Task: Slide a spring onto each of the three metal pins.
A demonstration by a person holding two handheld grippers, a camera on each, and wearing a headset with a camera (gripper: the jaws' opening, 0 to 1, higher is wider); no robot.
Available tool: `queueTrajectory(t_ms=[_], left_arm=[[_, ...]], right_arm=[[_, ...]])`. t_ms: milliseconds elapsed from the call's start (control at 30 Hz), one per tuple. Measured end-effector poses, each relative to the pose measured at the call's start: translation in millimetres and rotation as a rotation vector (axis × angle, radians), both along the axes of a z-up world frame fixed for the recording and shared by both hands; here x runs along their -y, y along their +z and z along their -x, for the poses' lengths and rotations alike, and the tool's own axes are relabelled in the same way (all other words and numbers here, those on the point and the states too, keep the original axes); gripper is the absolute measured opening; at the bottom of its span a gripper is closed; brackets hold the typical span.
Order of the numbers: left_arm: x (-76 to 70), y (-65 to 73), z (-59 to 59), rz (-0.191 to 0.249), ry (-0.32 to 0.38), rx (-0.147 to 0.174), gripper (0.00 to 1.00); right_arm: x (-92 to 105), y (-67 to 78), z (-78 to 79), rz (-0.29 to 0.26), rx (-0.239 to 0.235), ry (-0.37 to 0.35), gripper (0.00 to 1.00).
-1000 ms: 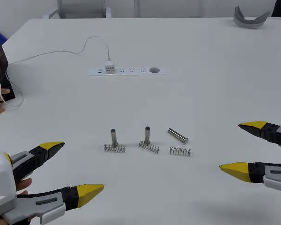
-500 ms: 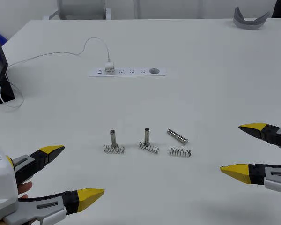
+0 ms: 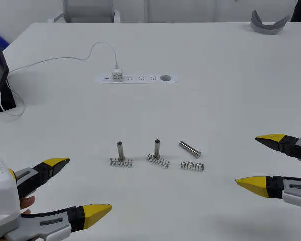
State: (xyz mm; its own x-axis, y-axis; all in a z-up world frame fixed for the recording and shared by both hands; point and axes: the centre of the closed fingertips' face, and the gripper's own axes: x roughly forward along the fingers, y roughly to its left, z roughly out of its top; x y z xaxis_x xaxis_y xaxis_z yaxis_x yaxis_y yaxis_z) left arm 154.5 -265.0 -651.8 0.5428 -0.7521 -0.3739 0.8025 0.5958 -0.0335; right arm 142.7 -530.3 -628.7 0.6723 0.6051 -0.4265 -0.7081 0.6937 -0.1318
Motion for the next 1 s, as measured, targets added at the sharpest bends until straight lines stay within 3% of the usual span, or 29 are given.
queueTrajectory(t_ms=[367, 667, 1000], left_arm=[[2.1, 0.2, 1.1, 0.000, -0.002, 0.002, 0.83], [3.4, 1.8, 0.9, 0.000, -0.004, 0.007, 0.83], [5.7, 0.1, 2.4, -0.005, -0.010, 0.003, 0.83]], right_arm=[[-3.8, 0.5, -17.1, 0.026, -0.012, -0.008, 0.55], [-13.4, -3.5, -38.9, 0.090, -0.034, 0.007, 0.46], [-32.6, -18.8, -65.7, 0.117, -0.088, 0.014, 0.35]])
